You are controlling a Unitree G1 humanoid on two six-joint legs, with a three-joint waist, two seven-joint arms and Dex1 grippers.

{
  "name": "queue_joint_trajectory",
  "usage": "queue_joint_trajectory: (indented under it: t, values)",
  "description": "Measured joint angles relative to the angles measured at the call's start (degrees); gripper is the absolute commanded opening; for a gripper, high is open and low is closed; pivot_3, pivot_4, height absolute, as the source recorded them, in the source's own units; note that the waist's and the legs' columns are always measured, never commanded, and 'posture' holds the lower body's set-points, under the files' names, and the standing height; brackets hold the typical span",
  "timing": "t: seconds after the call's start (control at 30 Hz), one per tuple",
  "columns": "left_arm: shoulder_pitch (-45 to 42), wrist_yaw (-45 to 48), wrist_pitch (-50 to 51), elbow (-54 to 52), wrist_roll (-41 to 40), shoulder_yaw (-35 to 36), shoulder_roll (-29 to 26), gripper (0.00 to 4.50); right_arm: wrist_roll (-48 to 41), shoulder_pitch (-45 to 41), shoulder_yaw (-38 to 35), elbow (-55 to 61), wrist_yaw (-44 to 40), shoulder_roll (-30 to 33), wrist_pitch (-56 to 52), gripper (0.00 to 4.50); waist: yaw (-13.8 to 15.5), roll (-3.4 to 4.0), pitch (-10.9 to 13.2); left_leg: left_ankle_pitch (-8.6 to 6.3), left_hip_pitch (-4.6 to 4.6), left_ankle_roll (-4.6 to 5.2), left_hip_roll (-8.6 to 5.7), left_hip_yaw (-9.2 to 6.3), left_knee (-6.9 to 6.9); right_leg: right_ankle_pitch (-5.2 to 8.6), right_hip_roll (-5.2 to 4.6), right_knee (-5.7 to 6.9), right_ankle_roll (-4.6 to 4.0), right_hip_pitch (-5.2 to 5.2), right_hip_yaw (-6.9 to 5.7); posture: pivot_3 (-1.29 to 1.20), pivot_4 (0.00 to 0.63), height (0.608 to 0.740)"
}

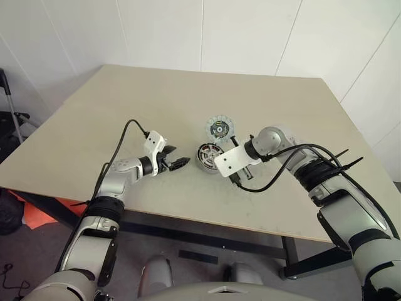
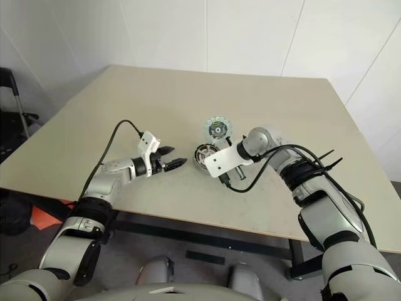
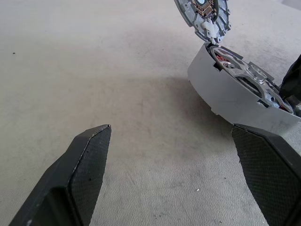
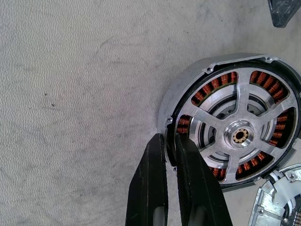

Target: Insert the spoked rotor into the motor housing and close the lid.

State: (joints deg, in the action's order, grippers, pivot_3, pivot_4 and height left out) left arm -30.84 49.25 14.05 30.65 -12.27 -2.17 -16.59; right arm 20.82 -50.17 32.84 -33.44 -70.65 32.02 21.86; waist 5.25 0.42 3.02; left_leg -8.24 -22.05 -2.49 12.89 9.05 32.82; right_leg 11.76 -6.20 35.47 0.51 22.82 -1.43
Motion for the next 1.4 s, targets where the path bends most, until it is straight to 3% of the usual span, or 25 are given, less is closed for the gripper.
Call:
queue_joint_trajectory:
  t: [0.27,0.5,0.67,0.77,0.9,1.13,1.4]
  values:
    - [0.9,-0.8,0.0,-0.1,0.0,0.1,0.5,4.33,-3.4,3.7,-4.4,7.6,-1.8,1.3,-15.3,0.01,0.5,0.0,0.1,0.0,-0.2,0.0,-0.07,0.0,0.0,-0.01,-0.02,-0.02,-0.01,0.03,0.07,0.0,0.0,0.74]
    - [3.2,-2.2,0.1,-2.4,-0.1,0.2,2.1,4.33,-12.4,8.7,-9.7,27.1,-14.0,11.6,-48.1,0.01,1.8,0.09,0.1,-0.12,-0.67,0.2,0.0,0.01,-0.12,-0.02,-0.02,-0.52,-0.04,0.23,-0.03,0.0,0.0,0.74]
    - [4.7,-3.3,0.1,-4.0,-0.1,0.4,3.1,4.33,-19.5,8.4,-10.0,38.5,-17.2,17.8,-73.5,0.01,2.1,0.2,0.1,-0.11,-0.58,0.17,0.03,0.03,-0.2,-0.02,-0.02,-0.57,-0.04,0.21,0.0,0.0,0.0,0.74]
    - [5.3,-3.9,0.1,-4.6,-0.1,0.4,3.8,4.33,-24.4,6.1,-9.7,42.5,-16.5,17.8,-88.6,0.01,1.9,0.3,0.1,-0.05,-0.42,0.06,0.02,0.05,-0.2,-0.02,-0.01,-0.43,-0.04,0.21,0.08,0.0,0.0,0.74]
    - [5.8,-4.0,0.3,-4.9,-0.1,0.2,4.6,4.33,-30.2,-0.9,-9.6,43.5,-10.6,10.7,-105.3,0.01,1.8,0.33,0.1,0.08,-0.02,-0.15,0.03,0.08,-0.33,-0.01,0.01,-0.1,-0.02,0.2,0.18,0.0,0.0,0.74]
    - [7.4,-4.4,1.5,-7.7,-0.5,0.3,3.7,4.33,-31.5,-3.7,-10.8,29.3,7.4,-1.6,-109.6,0.01,2.2,0.32,0.1,0.17,-0.09,-0.3,-0.07,0.08,-0.4,0.01,-0.07,-0.09,0.0,0.23,0.21,0.0,0.0,0.74]
    - [10.4,-4.8,4.3,-13.0,-3.1,4.5,-2.1,4.33,-33.2,-5.4,-11.9,19.9,15.1,-6.3,-104.6,0.01,2.5,0.31,0.1,0.22,-0.07,-0.39,-0.06,0.07,-0.57,0.01,-0.02,-0.14,0.0,0.24,0.15,0.0,0.0,0.74]
